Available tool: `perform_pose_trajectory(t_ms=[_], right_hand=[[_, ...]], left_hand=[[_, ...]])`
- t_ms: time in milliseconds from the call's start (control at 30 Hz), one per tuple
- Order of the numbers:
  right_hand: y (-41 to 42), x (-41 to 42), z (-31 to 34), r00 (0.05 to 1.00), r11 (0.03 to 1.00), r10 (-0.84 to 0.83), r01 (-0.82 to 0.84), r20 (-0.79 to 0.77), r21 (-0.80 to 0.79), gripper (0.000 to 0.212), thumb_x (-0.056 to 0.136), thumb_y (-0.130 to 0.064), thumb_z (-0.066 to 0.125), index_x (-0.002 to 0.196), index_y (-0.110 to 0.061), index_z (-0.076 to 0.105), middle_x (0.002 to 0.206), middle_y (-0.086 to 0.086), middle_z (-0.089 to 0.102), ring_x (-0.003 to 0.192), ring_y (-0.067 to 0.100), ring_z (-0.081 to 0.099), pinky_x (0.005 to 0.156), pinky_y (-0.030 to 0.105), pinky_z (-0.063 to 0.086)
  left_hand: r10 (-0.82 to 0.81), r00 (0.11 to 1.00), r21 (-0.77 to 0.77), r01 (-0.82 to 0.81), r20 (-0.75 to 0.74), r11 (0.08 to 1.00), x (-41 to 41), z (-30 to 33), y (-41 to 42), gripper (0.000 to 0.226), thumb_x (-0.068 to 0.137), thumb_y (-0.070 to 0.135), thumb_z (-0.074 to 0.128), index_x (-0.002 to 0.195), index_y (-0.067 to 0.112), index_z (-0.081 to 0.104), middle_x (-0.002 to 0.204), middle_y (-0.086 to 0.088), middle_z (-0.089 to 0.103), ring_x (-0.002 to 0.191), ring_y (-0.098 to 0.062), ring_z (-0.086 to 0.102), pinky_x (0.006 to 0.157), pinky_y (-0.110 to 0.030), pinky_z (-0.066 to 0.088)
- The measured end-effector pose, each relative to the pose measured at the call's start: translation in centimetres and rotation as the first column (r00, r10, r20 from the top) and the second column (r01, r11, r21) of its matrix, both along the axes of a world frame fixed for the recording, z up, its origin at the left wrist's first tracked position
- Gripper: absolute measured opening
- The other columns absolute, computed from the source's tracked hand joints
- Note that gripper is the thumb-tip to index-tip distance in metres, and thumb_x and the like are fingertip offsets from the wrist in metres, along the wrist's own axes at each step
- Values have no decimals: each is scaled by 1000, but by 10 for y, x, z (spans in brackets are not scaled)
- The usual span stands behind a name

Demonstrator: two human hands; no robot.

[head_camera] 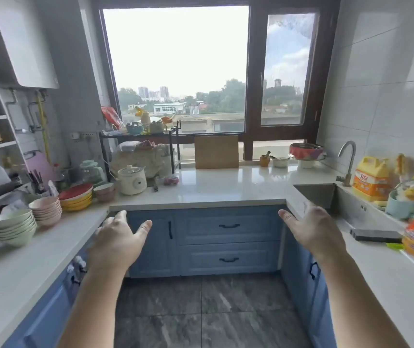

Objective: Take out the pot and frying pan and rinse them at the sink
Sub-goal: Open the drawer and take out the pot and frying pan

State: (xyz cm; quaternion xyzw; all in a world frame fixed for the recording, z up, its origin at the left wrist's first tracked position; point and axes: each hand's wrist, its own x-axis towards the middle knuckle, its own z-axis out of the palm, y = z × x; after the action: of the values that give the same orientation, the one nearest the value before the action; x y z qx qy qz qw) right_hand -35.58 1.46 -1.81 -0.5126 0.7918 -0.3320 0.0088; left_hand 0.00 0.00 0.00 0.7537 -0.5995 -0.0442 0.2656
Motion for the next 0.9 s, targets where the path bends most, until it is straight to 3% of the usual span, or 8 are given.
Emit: perform_pose_trajectory(t_ms=[333,467,733,900], right_hand=[[-189,-11,0,998,999,-35,37,54,-20,57,92,-53,57,117,-1,53,116,20,61,105,37,58,79,39,46],[-250,-30,-24,995,997,-73,72,61,28,49,91,-52,58,96,-5,50,95,15,60,89,33,56,68,32,35],[-394,-77,-71,995,992,-81,74,65,101,49,92,-51,57,103,-3,54,105,16,63,98,34,57,74,37,45],[-506,-115,-95,997,985,-33,21,67,169,49,93,-51,54,105,-3,52,107,16,61,92,32,55,73,38,44]], left_hand=[[-56,998,3,56,35,998,-20,4,-208,74,93,61,44,151,16,32,149,-8,43,135,-30,42,99,-44,43],[-86,996,35,86,18,996,-40,-17,-281,72,94,61,42,149,15,35,147,-9,45,134,-31,43,99,-45,42],[-65,998,101,67,-17,993,-88,-57,-421,69,95,59,42,148,16,36,148,-5,45,134,-29,43,98,-45,42],[3,1000,143,0,-27,990,-122,-81,-518,69,95,59,44,147,15,38,146,-7,47,133,-31,44,98,-47,43]])
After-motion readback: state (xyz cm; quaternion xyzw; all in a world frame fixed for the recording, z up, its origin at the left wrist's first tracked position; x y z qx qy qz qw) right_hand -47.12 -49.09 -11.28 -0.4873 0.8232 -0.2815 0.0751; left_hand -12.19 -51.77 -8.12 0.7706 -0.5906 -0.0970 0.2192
